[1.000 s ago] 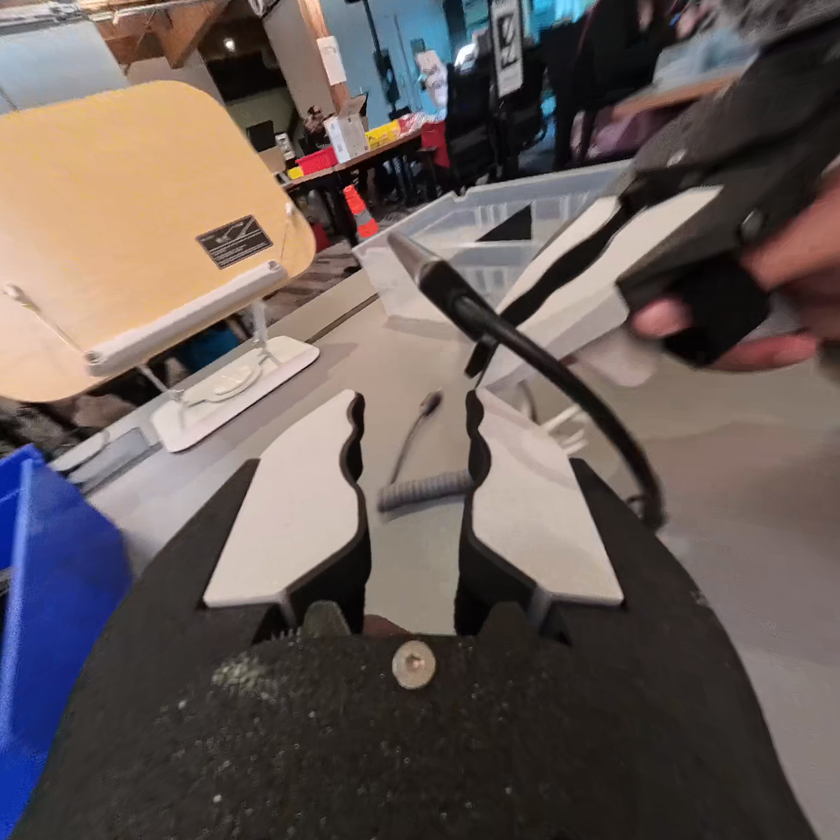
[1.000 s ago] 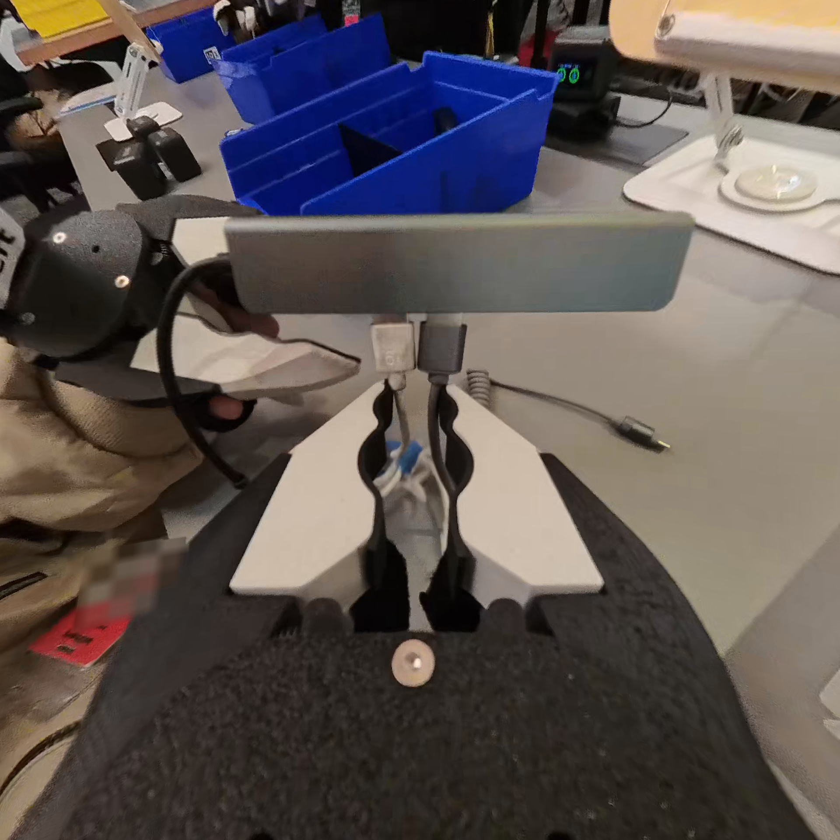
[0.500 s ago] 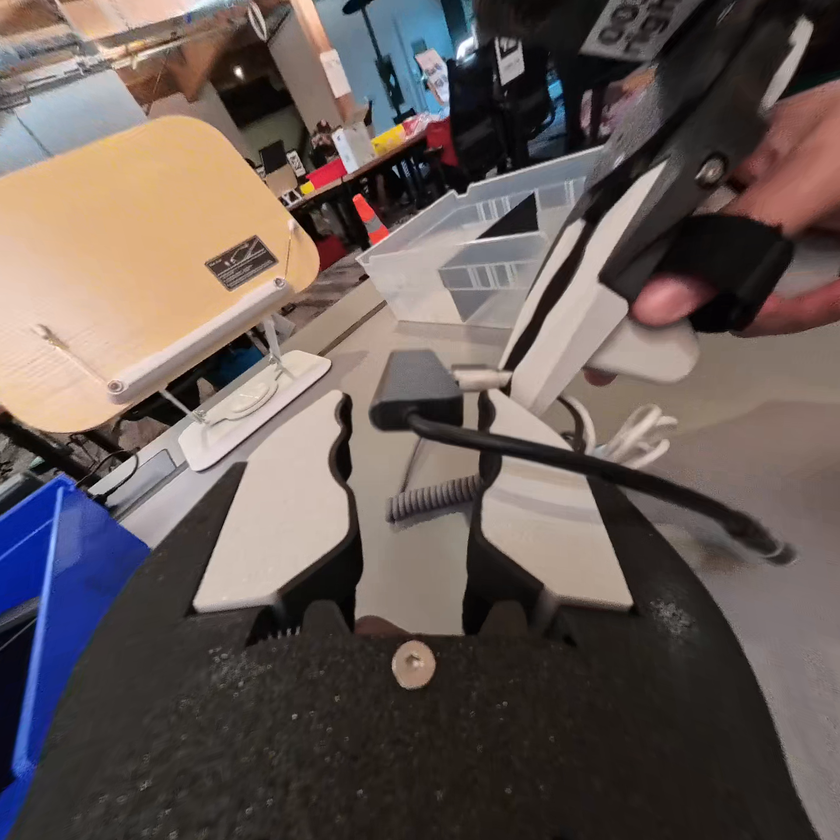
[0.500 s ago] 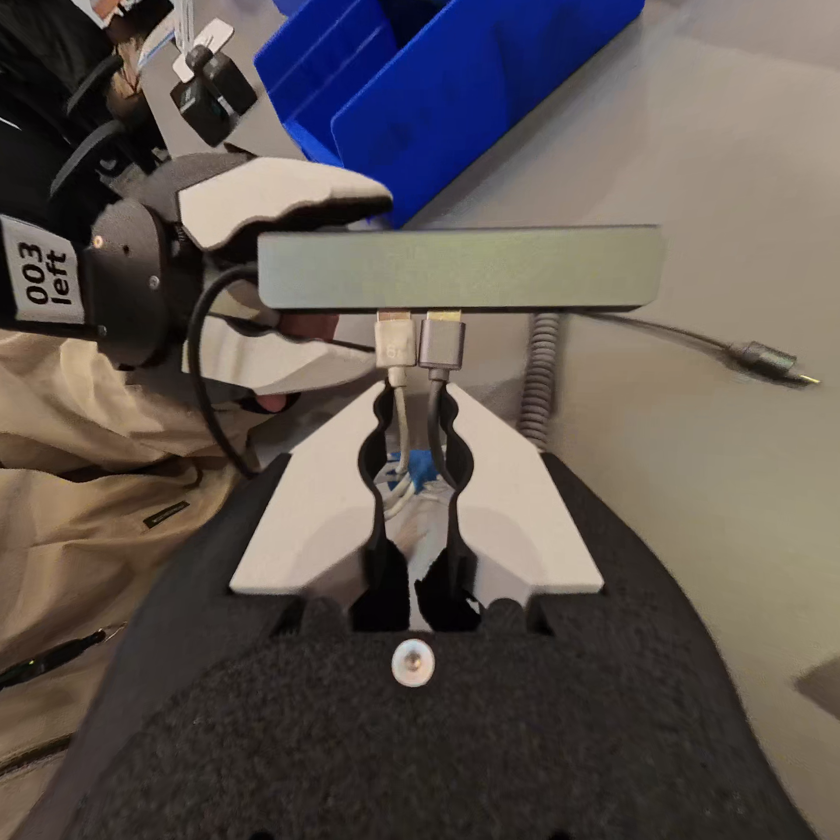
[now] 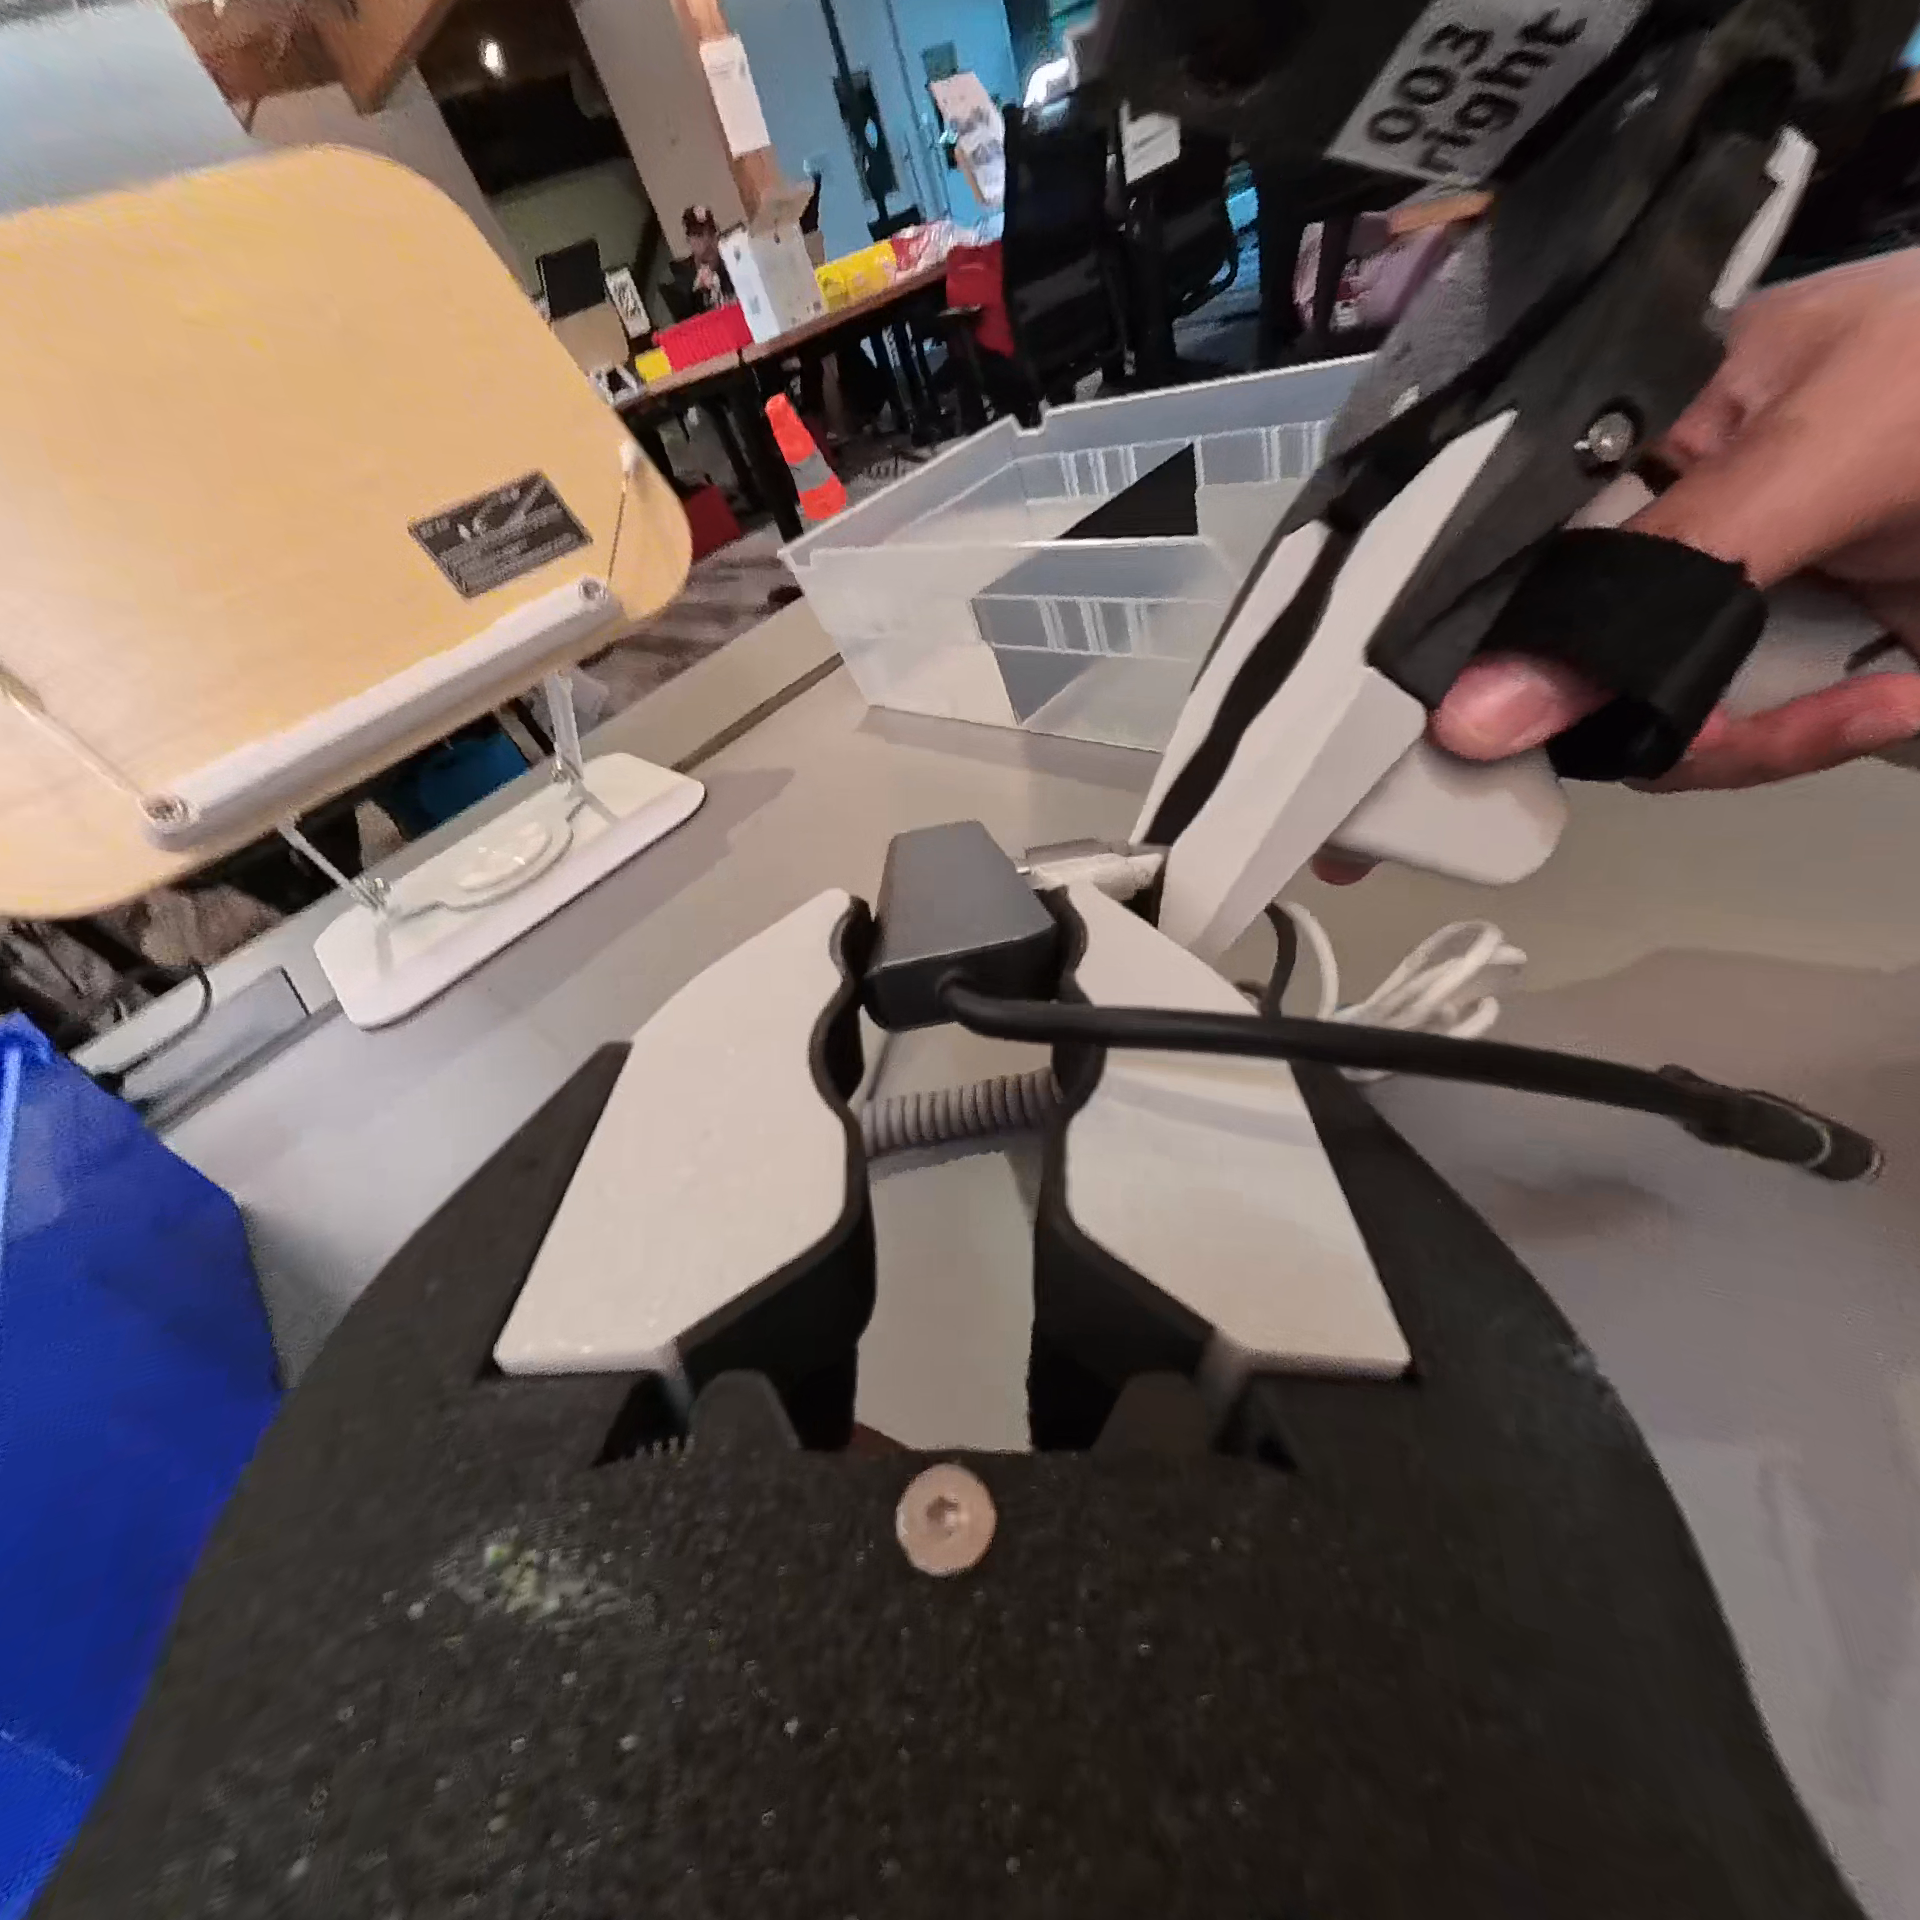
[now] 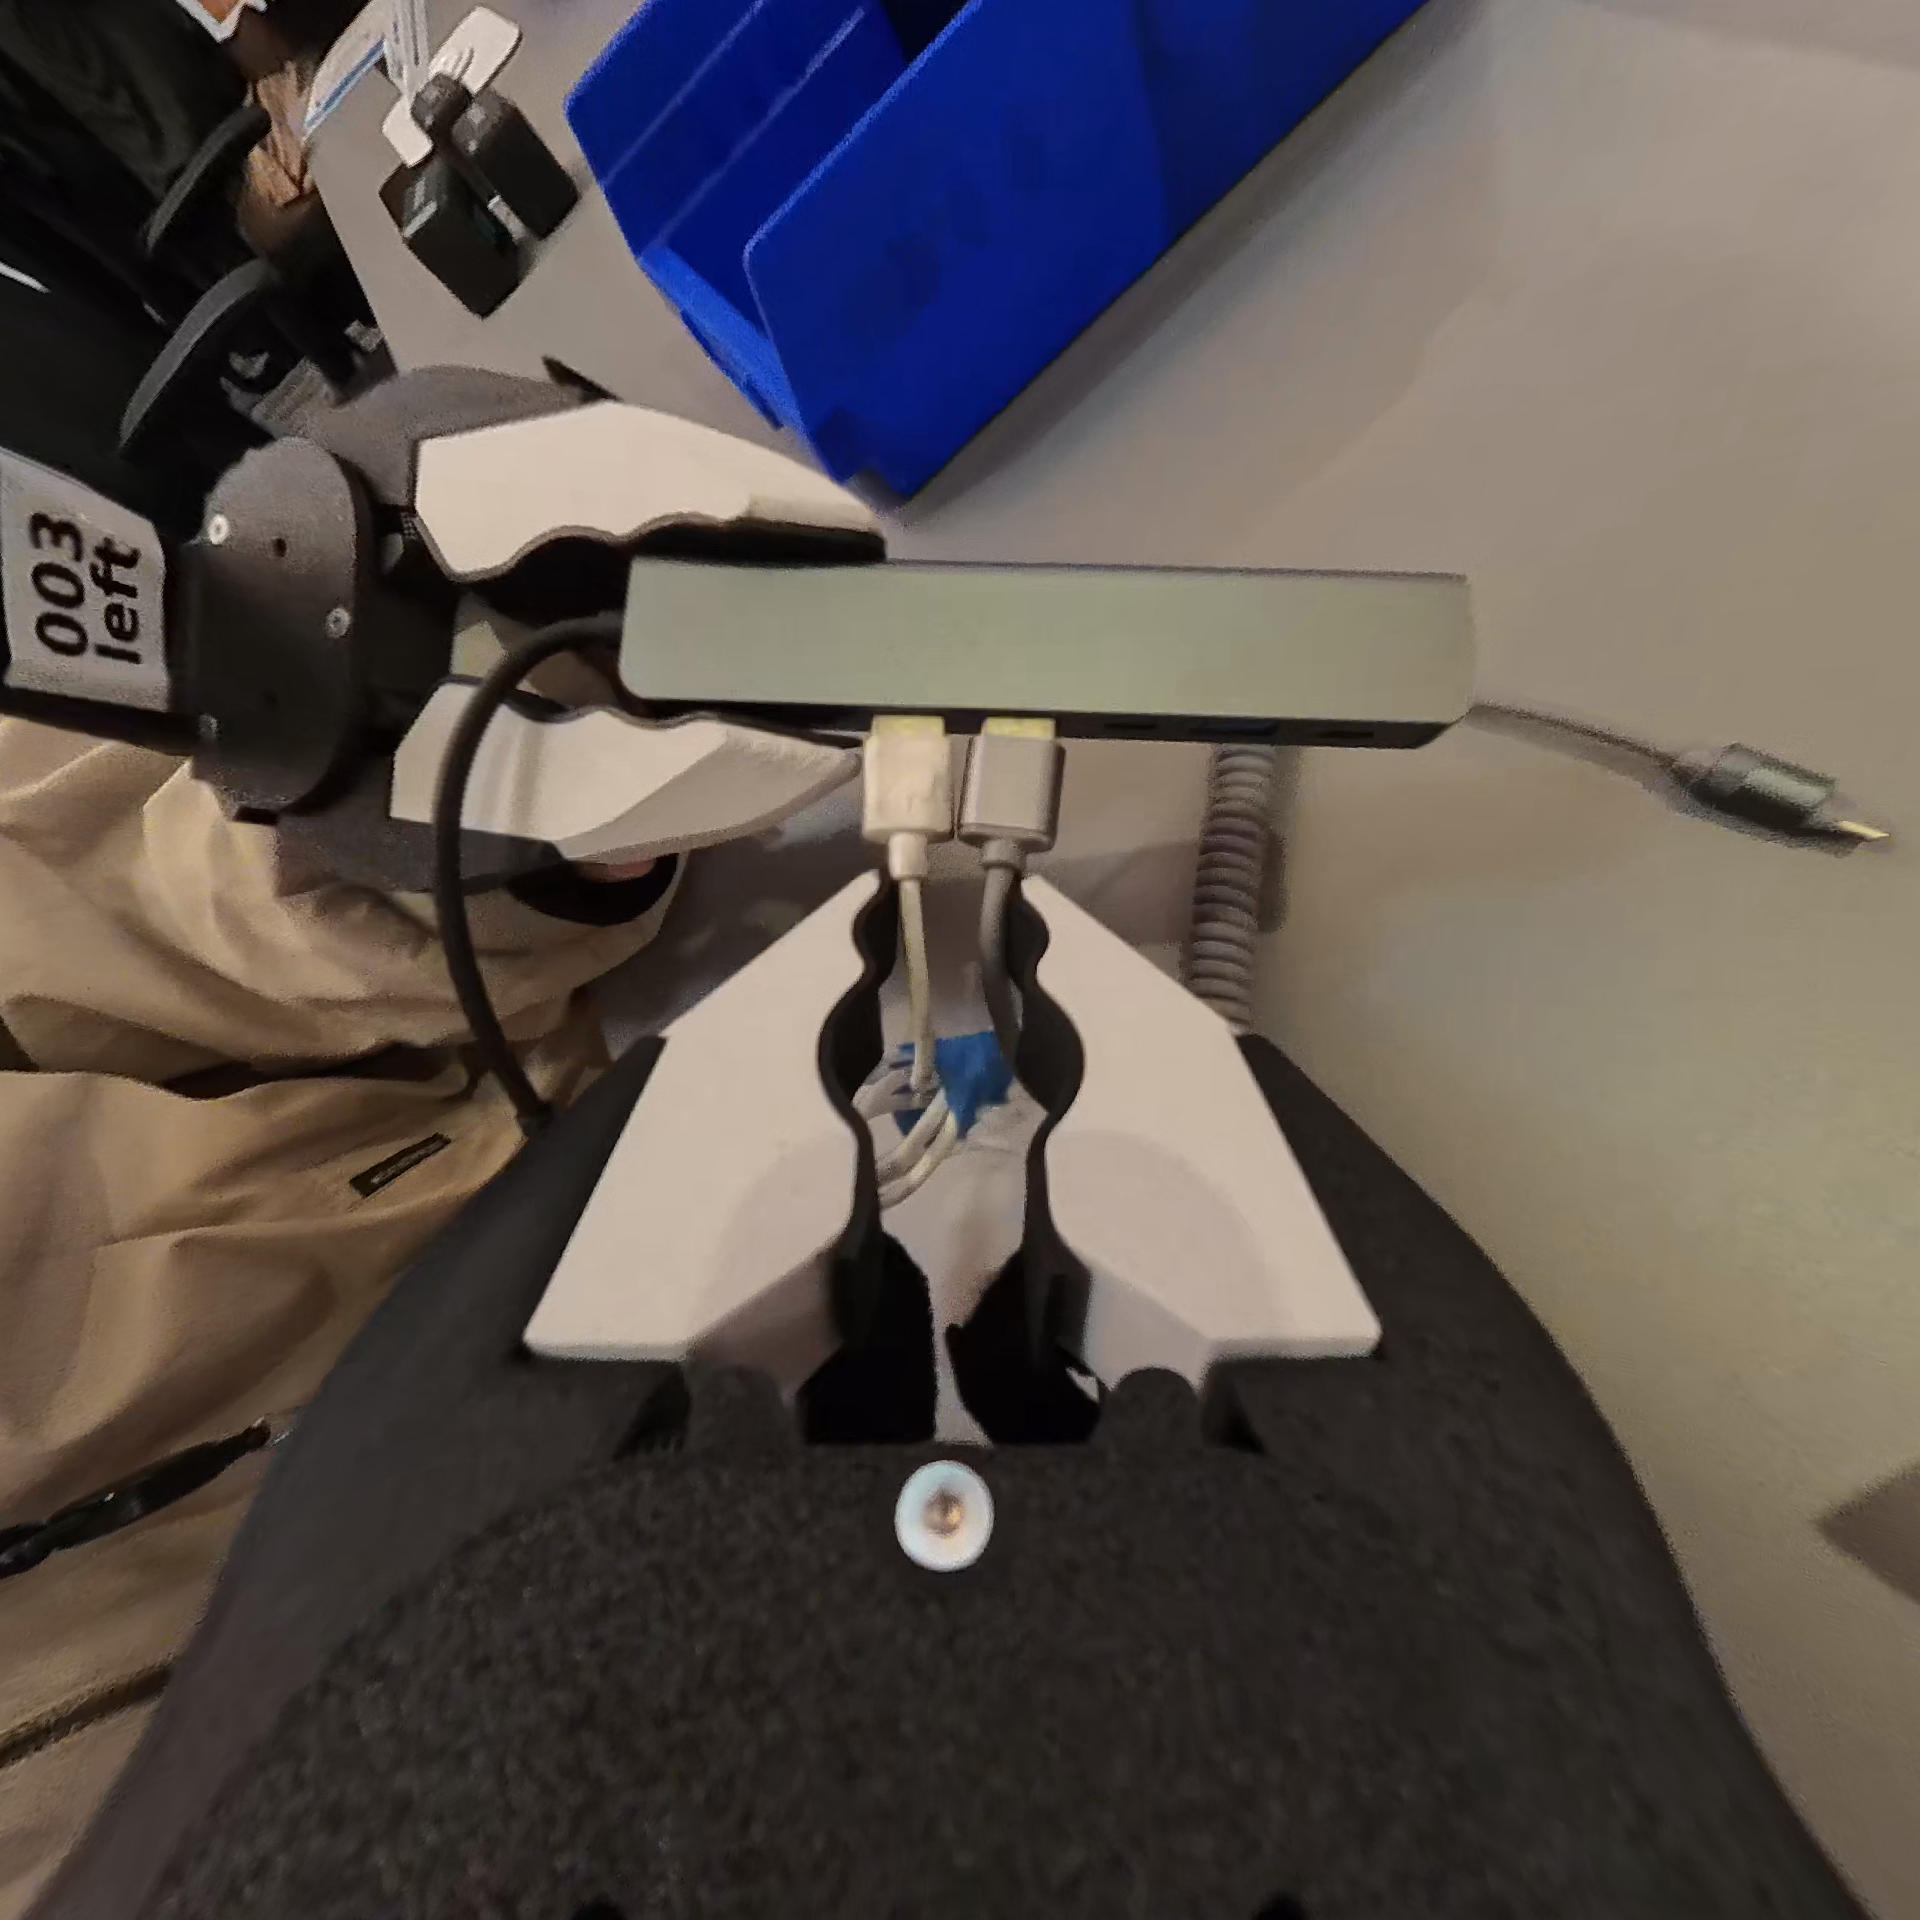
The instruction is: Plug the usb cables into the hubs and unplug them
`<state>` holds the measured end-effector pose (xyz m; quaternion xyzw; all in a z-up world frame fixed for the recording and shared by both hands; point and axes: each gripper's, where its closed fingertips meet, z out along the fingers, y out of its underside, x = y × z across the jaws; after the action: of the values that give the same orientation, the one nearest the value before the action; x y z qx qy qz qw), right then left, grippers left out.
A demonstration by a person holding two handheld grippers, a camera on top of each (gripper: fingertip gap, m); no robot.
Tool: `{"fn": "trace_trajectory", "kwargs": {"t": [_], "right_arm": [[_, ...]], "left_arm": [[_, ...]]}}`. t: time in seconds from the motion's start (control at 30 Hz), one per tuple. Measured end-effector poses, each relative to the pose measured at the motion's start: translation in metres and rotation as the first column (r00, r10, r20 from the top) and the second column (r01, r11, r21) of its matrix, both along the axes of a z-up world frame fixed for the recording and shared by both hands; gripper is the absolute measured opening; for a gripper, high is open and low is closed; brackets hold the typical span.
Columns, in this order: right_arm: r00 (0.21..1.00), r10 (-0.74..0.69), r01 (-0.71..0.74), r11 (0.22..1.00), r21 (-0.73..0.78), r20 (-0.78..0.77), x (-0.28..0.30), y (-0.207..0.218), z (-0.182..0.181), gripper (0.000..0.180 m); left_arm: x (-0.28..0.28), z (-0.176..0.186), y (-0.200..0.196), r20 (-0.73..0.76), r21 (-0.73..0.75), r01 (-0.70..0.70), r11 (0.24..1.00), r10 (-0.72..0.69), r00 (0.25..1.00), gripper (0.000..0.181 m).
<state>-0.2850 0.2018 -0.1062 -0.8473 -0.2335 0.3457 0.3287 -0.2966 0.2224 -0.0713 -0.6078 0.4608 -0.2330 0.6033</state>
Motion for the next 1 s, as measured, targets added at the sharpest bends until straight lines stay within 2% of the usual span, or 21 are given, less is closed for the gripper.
{"fn": "trace_trajectory", "kwargs": {"t": [0.1,0.17,0.27,0.4,0.47,0.53,0.63,0.7,0.8,1.0], "right_arm": [[0.998,-0.056,0.059,0.995,0.086,-0.034,0.000,0.010,0.008,0.022],[0.991,-0.110,0.124,0.973,0.192,-0.082,0.000,0.017,0.022,0.030],[0.981,-0.163,0.190,0.908,0.373,-0.104,-0.001,0.020,0.038,0.031],[0.957,-0.276,0.283,0.815,0.505,-0.091,0.004,0.022,0.047,0.024],[0.954,-0.286,0.291,0.803,0.519,-0.093,0.004,0.020,0.049,0.023],[0.960,-0.263,0.276,0.836,0.474,-0.096,-0.001,0.018,0.043,0.022],[0.954,-0.240,0.294,0.868,0.400,-0.181,-0.005,0.017,0.042,0.020],[0.942,-0.210,0.295,0.890,0.348,-0.261,-0.007,0.016,0.044,0.006],[0.928,-0.194,0.290,0.912,0.290,-0.318,-0.008,0.014,0.043,0.006],[0.955,-0.263,0.297,0.817,0.494,-0.139,0.002,0.016,0.049,0.005]], "left_arm": [[-0.003,0.003,0.007,0.063,-0.067,-0.045,0.997,0.050,0.997,0.033],[-0.007,0.008,0.013,0.114,-0.103,-0.064,0.993,0.076,0.991,0.032],[-0.012,0.014,0.018,0.173,-0.136,-0.073,0.988,0.096,0.980,0.032],[-0.015,0.014,0.020,0.175,-0.131,-0.097,0.987,0.119,0.977,0.032],[-0.015,0.015,0.019,0.176,-0.117,-0.098,0.988,0.118,0.977,0.032],[-0.014,0.018,0.017,0.176,-0.079,-0.106,0.991,0.119,0.977,0.032],[-0.013,0.023,0.014,0.185,-0.035,-0.108,0.994,0.113,0.976,0.032],[-0.013,0.025,0.013,0.200,-0.036,-0.093,0.995,0.098,0.975,0.032],[-0.012,0.026,0.013,0.213,-0.036,-0.093,0.995,0.099,0.972,0.032],[-0.008,0.020,0.014,0.213,-0.059,-0.150,0.987,0.159,0.964,0.032]]}}
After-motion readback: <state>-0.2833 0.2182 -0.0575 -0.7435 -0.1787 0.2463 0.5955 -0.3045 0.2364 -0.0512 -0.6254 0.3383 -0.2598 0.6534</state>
